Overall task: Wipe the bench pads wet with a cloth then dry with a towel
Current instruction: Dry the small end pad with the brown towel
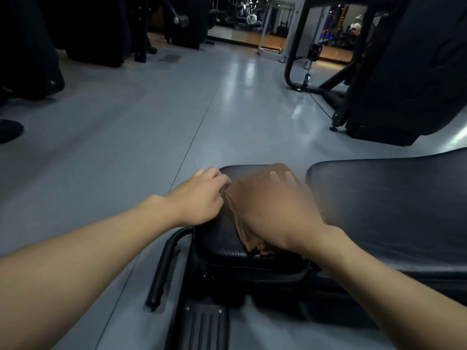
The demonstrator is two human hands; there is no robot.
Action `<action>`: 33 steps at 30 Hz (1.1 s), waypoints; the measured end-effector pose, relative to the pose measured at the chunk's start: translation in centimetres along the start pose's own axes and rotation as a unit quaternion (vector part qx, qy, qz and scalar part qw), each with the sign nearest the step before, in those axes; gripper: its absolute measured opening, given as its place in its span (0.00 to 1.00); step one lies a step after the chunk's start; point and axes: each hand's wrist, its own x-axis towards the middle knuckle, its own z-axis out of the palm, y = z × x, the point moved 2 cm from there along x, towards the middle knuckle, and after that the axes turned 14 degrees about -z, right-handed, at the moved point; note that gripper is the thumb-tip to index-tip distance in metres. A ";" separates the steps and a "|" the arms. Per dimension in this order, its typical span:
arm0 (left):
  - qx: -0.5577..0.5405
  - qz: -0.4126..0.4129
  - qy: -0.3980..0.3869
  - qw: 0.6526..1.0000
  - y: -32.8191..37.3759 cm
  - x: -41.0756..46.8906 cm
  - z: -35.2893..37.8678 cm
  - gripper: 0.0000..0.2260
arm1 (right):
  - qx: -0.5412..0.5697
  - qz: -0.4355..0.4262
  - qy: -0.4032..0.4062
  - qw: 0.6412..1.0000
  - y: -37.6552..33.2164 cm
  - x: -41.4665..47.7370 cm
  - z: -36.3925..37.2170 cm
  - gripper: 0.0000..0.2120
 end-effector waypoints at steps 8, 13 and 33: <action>-0.004 0.002 -0.055 0.998 -1.2 -1.8 -0.9 0.25 | 0.012 0.016 -0.003 1.000 2.9 7.0 -0.6 0.30; -0.021 0.009 -0.065 0.998 -1.7 -2.7 -0.9 0.35 | 0.025 -0.001 0.011 1.000 1.1 2.4 -0.3 0.30; -0.041 -0.007 -0.098 0.994 -2.9 -5.6 -1.5 0.50 | -0.018 -0.015 0.021 0.999 0.0 4.3 0.3 0.29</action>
